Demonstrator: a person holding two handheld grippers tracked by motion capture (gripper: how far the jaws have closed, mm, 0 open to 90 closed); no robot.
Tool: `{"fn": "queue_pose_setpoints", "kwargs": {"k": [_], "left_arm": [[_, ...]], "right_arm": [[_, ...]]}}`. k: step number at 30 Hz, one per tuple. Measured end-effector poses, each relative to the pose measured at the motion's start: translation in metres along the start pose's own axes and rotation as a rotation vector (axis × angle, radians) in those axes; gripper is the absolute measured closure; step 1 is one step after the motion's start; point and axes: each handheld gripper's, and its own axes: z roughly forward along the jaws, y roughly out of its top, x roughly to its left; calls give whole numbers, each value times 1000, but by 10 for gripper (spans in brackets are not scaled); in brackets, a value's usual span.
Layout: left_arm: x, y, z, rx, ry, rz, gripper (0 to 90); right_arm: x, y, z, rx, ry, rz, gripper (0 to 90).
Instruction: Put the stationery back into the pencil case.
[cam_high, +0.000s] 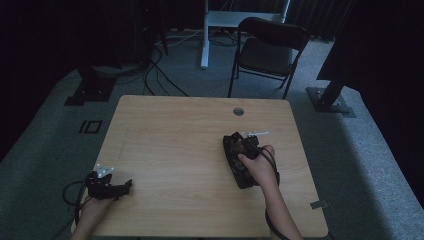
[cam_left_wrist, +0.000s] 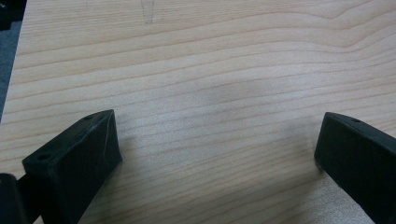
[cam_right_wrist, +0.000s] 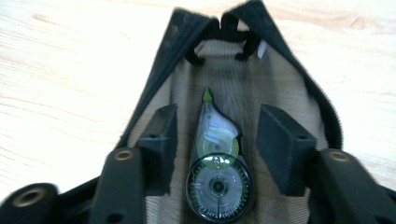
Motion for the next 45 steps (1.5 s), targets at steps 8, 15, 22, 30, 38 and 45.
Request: {"fn": "queue_pose_setpoints", "kwargs": {"k": [8, 15, 22, 30, 38, 45], "left_arm": [[0, 0, 0, 0, 0, 0, 3], [0, 0, 0, 0, 0, 0, 3], [0, 0, 0, 0, 0, 0, 3], [0, 0, 0, 0, 0, 0, 3], [0, 0, 0, 0, 0, 0, 3], [0, 0, 0, -1, 0, 0, 3]], "right_arm": [[-4, 1, -11, -88, 17, -60, 312], [-13, -5, -26, -175, 38, -79, 262], [-20, -12, -41, -260, 73, -68, 224], [-32, -22, -50, -309, 64, -61, 194], [-47, -37, -54, -354, 39, -67, 171], [-64, -53, -60, -360, 19, -48, 170]]}}
